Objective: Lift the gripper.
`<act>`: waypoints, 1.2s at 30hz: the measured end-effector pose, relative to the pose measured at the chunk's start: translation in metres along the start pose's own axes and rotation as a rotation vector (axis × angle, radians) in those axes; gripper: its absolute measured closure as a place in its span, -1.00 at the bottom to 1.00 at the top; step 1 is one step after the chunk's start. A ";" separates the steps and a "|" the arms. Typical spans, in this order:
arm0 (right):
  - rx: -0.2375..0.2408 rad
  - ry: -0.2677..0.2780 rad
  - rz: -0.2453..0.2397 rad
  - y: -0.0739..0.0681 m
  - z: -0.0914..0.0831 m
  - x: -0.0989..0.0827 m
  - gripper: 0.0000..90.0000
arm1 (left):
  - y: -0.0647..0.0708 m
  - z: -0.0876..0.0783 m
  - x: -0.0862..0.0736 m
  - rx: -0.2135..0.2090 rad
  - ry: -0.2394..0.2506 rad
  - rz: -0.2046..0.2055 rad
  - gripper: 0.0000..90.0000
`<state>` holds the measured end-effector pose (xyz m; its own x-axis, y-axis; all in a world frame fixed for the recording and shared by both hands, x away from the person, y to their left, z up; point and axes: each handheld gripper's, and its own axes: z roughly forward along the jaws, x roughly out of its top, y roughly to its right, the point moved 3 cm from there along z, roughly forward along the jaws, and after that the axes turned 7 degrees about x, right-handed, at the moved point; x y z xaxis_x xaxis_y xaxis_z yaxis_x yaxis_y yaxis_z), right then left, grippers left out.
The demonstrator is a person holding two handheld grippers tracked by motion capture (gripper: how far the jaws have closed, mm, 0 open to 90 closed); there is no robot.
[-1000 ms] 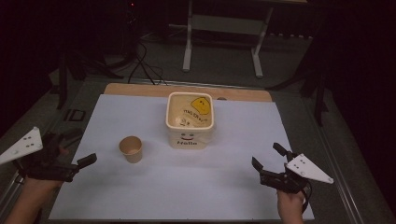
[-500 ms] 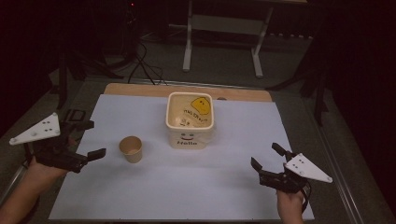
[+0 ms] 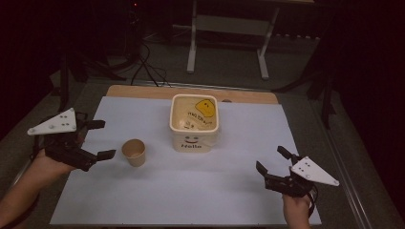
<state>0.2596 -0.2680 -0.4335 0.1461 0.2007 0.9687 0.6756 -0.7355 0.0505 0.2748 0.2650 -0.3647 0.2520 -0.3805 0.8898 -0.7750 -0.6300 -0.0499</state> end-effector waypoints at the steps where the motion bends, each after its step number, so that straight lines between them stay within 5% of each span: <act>1: 0.000 0.001 0.000 0.000 0.000 0.000 -0.73 | -0.001 0.002 0.001 -0.007 -0.015 0.007 -0.95; 22: 0.007 0.004 -0.002 0.000 0.000 0.000 -0.73 | 0.006 0.027 0.015 -0.068 -0.174 0.116 -0.91; 36: 0.008 0.003 -0.008 -0.001 0.000 0.001 -0.73 | 0.013 0.047 0.023 -0.088 -0.317 0.231 -0.84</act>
<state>0.2593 -0.2669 -0.4331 0.1384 0.2046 0.9690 0.6823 -0.7289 0.0564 0.2978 0.2167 -0.3665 0.2212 -0.7036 0.6753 -0.8754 -0.4485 -0.1806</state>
